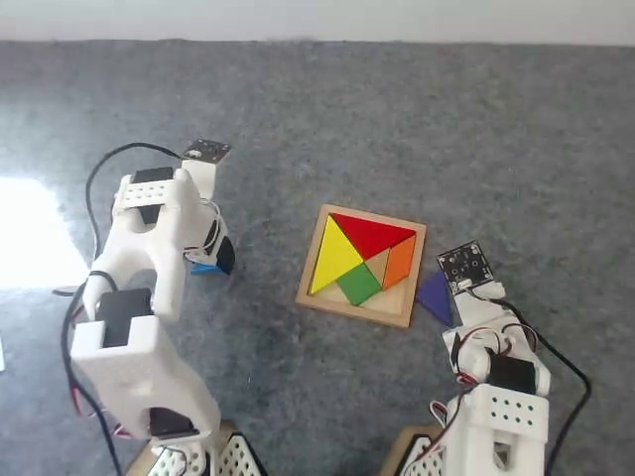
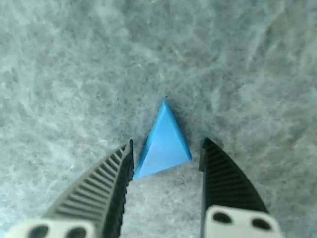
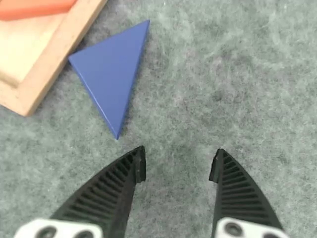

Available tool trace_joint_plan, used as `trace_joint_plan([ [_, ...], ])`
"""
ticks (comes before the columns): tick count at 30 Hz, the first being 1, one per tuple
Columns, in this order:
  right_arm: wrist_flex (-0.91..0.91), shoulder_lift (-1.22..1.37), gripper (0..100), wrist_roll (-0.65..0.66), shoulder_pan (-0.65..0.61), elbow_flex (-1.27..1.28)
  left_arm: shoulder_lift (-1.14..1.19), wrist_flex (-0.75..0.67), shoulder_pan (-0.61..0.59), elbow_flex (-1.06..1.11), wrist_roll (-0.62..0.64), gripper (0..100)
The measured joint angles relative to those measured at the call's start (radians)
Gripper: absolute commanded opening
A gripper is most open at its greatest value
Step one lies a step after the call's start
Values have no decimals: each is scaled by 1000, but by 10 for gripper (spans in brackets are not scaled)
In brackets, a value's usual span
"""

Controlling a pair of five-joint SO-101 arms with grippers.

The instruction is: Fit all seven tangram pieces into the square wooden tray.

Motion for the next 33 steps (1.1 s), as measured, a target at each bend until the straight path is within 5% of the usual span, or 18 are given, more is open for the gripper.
trace_joint_plan([
  [15, 0, 0, 216, 0, 0, 0, -5, 8, 18, 49, 26, 14],
  [27, 0, 0, 216, 0, 0, 0, -35, 330, 64, -235, 104, 126],
  [33, 0, 0, 216, 0, 0, 0, -112, 315, 46, -330, 230, 163],
])
